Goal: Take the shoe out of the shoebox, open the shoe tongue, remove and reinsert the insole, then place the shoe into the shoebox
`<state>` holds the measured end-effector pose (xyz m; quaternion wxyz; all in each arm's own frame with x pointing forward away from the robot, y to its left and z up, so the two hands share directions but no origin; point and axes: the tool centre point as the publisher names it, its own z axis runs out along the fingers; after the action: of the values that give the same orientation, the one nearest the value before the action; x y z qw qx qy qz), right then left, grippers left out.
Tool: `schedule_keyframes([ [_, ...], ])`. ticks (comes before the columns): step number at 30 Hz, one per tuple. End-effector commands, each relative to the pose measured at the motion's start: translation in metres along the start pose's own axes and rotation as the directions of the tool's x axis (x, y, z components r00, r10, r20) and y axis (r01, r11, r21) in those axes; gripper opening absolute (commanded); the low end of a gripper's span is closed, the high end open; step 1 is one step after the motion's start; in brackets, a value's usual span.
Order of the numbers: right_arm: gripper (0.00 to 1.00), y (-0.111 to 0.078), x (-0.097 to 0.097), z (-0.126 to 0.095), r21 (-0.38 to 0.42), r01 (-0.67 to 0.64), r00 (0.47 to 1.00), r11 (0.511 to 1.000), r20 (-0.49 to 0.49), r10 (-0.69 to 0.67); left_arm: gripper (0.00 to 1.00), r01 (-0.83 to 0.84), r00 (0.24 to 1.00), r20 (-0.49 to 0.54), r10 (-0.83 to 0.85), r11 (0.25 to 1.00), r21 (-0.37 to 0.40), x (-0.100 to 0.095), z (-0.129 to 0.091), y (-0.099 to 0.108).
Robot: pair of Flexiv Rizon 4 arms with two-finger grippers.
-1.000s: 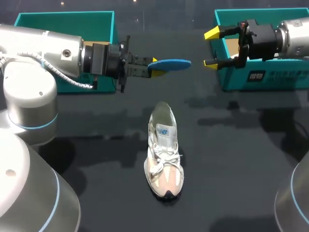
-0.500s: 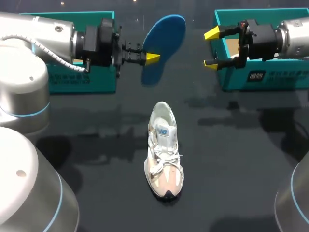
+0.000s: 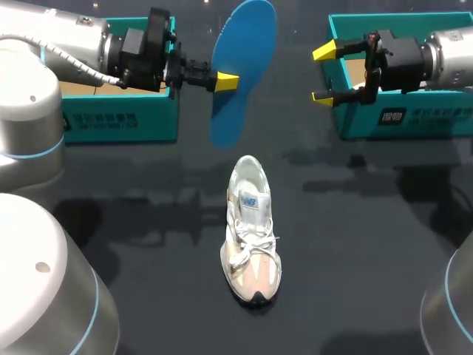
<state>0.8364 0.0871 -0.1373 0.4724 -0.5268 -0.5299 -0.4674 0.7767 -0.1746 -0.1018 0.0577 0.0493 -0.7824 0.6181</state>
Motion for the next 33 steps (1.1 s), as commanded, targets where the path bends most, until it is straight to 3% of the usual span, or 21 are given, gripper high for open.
schedule_keyframes([
  [1,1.00,-0.001,0.000,0.000,-0.001,-0.001,1.000,1.000,0.004,0.001,0.00,0.246,0.969,-0.030,-0.245,0.969,0.031,-0.002,0.001,0.004],
  [6,1.00,-0.001,0.000,0.000,-0.001,-0.001,1.000,1.000,0.004,0.001,0.00,0.456,0.890,-0.050,-0.454,0.884,0.102,0.000,-0.005,0.000],
  [12,1.00,-0.001,0.000,0.000,-0.001,-0.001,1.000,1.000,0.004,0.001,0.00,0.670,0.740,-0.079,-0.668,0.723,0.166,0.000,-0.009,0.000],
  [15,1.00,-0.001,0.000,0.000,-0.001,-0.001,1.000,1.000,0.004,0.001,0.00,0.748,0.660,-0.072,-0.748,0.644,0.159,-0.001,-0.006,0.004],
  [20,1.00,-0.001,0.000,0.000,-0.001,-0.001,1.000,1.000,0.004,0.001,0.00,0.749,0.657,-0.053,-0.752,0.641,0.169,0.010,-0.007,0.015],
  [27,1.00,-0.001,0.000,0.000,-0.001,-0.001,1.000,1.000,0.004,0.001,0.00,0.896,0.427,0.006,-0.904,0.424,0.134,0.013,0.001,0.032],
  [33,1.00,-0.001,0.000,0.000,-0.001,-0.001,1.000,1.000,0.004,0.001,0.00,0.936,0.329,-0.016,-0.944,0.324,0.136,0.016,0.008,0.042],
])
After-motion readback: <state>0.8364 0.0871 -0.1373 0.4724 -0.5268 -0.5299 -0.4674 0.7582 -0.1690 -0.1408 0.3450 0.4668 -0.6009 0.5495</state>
